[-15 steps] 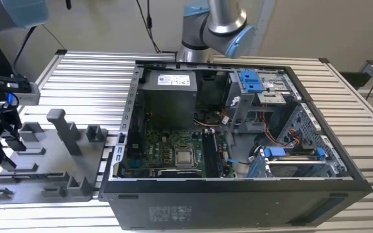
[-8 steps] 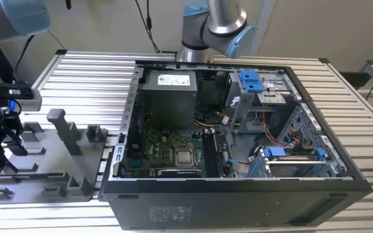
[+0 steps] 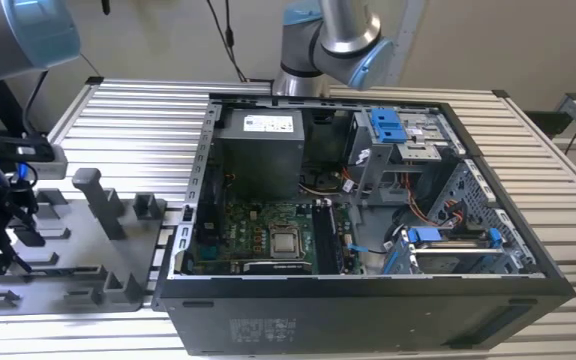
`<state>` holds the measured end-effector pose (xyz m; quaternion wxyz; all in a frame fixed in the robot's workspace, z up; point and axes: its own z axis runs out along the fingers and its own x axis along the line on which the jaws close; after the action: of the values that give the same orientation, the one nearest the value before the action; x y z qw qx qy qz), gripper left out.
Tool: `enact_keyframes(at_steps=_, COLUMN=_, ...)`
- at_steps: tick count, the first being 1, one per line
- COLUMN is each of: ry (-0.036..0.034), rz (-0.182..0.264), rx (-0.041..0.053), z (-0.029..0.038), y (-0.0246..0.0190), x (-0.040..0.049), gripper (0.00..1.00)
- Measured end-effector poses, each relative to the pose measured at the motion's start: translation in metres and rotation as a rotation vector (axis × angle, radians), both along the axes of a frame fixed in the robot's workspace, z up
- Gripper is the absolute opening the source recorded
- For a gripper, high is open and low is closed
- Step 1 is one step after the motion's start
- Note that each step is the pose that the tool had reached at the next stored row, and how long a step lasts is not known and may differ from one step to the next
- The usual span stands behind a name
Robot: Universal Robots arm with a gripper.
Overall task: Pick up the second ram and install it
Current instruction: 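Pick up the second ram and move it above second insertion slot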
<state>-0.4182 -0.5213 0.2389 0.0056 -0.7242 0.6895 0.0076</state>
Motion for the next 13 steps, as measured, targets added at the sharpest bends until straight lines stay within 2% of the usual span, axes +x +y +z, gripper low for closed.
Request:
enact_keyframes(at_steps=7, ry=0.0, rz=0.005, rx=0.0, z=-0.0096, y=-0.0006, x=0.0, gripper=0.48)
enact_keyframes(at_steps=13, ry=0.0002, rz=0.006, rx=-0.0001, z=-0.0107, y=-0.0007, x=0.0, gripper=0.48)
